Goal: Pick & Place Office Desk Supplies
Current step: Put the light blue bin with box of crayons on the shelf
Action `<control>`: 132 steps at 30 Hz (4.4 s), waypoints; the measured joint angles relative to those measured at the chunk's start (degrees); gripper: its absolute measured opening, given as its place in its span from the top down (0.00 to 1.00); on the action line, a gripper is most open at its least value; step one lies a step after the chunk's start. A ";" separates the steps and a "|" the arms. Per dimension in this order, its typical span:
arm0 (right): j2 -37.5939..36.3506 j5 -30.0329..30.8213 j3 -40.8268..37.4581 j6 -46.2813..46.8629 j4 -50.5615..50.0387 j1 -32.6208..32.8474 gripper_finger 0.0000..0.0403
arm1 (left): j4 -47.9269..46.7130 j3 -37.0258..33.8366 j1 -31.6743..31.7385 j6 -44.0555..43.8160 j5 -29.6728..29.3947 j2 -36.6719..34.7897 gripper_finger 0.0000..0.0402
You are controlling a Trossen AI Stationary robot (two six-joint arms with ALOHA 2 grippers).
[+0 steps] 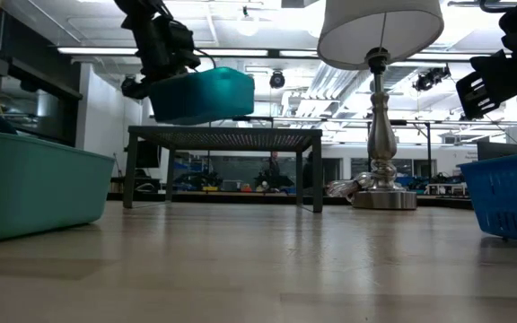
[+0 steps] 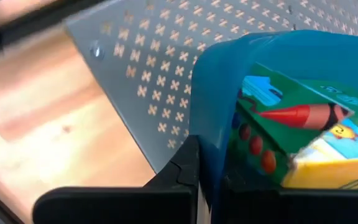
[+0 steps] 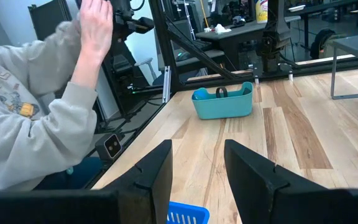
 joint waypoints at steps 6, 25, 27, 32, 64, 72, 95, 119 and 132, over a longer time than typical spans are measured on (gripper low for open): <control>0.01 0.00 -0.01 0.00 0.01 -0.01 0.67 | -1.71 0.00 -0.01 -10.96 1.27 0.00 1.00; 0.02 0.00 -0.01 0.00 0.00 0.01 0.67 | -0.96 -0.01 9.40 -11.91 1.47 2.61 1.00; 0.00 0.00 -0.01 0.00 0.00 -0.01 0.67 | -0.20 -0.04 9.49 -11.41 2.88 3.76 1.00; 0.00 0.00 0.00 0.00 0.01 0.01 0.67 | 1.28 3.26 8.55 -10.89 5.83 6.84 1.00; 0.01 0.00 0.00 0.00 0.01 0.01 0.67 | -4.56 8.15 4.76 -18.25 -3.75 9.84 1.00; 0.01 0.00 -0.01 0.00 0.00 0.01 0.67 | -4.63 8.15 4.62 -20.57 -4.04 9.84 1.00; 0.02 0.00 -0.01 0.00 0.02 0.01 0.67 | -4.63 8.15 4.35 -18.78 -2.34 9.81 0.95; 0.00 0.00 0.01 0.00 0.02 -0.01 0.67 | -4.29 8.92 4.48 -17.20 -2.16 7.21 0.95; 0.00 0.00 0.00 0.00 0.02 -0.01 0.67 | -5.00 8.83 3.34 -17.31 -3.67 8.13 0.95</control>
